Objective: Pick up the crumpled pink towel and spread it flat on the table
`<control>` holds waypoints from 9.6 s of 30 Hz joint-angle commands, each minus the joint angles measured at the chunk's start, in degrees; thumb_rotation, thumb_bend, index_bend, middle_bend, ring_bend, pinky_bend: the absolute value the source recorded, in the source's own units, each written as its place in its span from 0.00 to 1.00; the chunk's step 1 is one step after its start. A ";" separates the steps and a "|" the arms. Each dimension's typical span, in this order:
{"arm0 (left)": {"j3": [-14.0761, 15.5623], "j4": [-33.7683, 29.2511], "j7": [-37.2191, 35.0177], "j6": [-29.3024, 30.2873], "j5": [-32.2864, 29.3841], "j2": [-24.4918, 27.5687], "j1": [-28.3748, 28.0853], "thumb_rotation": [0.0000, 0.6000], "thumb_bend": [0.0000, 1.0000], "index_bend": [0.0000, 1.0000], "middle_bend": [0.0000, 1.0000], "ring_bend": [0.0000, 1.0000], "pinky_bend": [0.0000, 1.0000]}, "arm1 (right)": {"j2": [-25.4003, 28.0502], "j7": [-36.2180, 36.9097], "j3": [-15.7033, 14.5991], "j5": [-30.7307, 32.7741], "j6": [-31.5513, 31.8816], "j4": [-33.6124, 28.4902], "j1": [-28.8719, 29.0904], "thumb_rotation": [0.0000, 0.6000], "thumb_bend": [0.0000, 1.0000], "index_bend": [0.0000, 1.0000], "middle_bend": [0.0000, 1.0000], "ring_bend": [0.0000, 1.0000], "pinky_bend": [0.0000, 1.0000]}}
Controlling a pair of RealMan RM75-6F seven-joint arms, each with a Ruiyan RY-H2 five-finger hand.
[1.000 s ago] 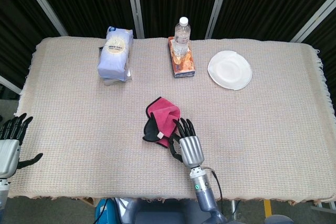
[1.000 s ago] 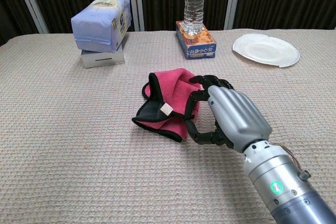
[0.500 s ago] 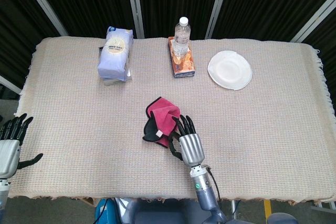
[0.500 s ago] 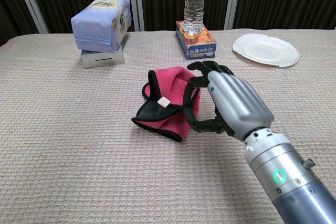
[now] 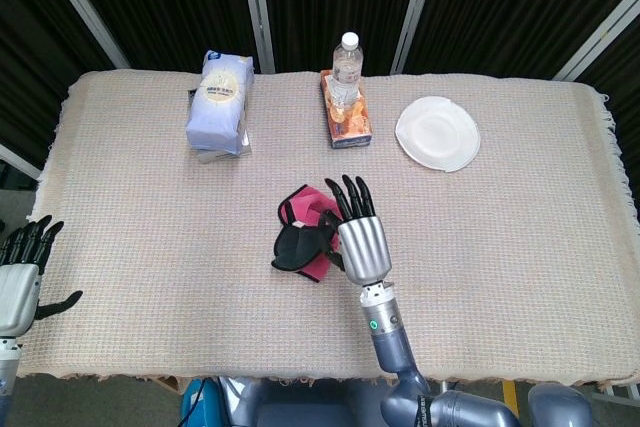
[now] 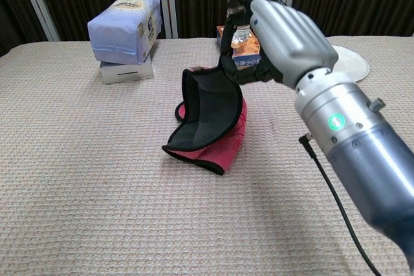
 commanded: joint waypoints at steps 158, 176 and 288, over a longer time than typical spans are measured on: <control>-21.44 49.15 0.73 -17.16 -17.22 -52.68 -49.01 1.00 0.38 0.54 0.16 0.00 0.02 | 26.10 -10.66 9.70 28.45 1.59 -12.82 23.93 1.00 0.47 0.60 0.18 0.01 0.00; -21.72 49.68 0.76 -17.01 -16.86 -52.76 -49.37 1.00 0.48 0.55 0.16 0.00 0.02 | 27.45 -10.74 8.98 29.04 2.58 -13.97 23.24 1.00 0.47 0.60 0.18 0.01 0.00; -8.53 -2.35 10.34 -4.59 -13.00 -26.31 -36.25 1.00 0.48 0.58 0.18 0.00 0.02 | 33.48 6.07 -7.63 20.80 9.67 -17.92 1.09 1.00 0.47 0.60 0.19 0.01 0.00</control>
